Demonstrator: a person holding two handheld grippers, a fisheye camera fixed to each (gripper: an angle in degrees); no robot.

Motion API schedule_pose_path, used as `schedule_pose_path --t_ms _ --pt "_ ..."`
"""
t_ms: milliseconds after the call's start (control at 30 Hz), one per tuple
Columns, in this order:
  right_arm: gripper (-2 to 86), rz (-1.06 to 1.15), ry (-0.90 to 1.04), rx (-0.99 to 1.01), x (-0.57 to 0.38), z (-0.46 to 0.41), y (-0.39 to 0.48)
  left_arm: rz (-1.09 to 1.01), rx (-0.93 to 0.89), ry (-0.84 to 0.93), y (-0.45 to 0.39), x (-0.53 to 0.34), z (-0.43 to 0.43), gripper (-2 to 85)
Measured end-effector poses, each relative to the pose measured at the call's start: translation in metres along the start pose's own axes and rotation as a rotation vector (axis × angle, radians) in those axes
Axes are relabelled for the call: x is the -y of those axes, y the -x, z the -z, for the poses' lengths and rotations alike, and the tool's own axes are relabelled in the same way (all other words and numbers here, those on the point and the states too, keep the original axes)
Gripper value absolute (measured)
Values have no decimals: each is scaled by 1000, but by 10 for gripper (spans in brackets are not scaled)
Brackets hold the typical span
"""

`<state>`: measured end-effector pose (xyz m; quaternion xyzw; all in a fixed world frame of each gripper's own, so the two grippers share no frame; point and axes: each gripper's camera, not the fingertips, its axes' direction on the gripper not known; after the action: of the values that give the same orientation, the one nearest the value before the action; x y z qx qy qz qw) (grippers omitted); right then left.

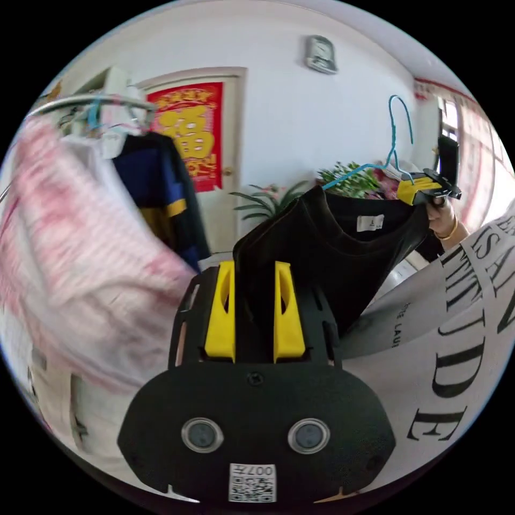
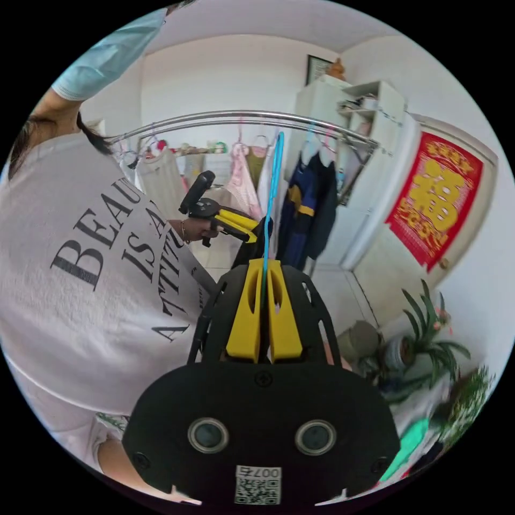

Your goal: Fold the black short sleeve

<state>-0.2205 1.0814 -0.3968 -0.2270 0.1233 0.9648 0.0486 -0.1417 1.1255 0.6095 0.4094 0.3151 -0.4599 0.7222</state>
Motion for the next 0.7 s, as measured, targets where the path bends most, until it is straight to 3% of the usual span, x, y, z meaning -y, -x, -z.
schedule_pose_path --t_ms 100,333,433,633,700 --pt "0 -138 22 -148 -71 42 24 -127 -114 63 -44 65 -56 6" --pt "-2 -450 50 -542 -222 95 94 -329 -603 57 -164 181 -133 -8" --pt "-2 -519 41 -604 -286 112 125 -352 -682 69 -211 218 -163 -9" --pt "-3 -745 -312 -577 -452 205 185 -91 -1112 24 -249 293 -233 -10" --pt "-3 -803 -427 -576 -511 234 210 -44 -1145 21 -269 311 -251 -10"
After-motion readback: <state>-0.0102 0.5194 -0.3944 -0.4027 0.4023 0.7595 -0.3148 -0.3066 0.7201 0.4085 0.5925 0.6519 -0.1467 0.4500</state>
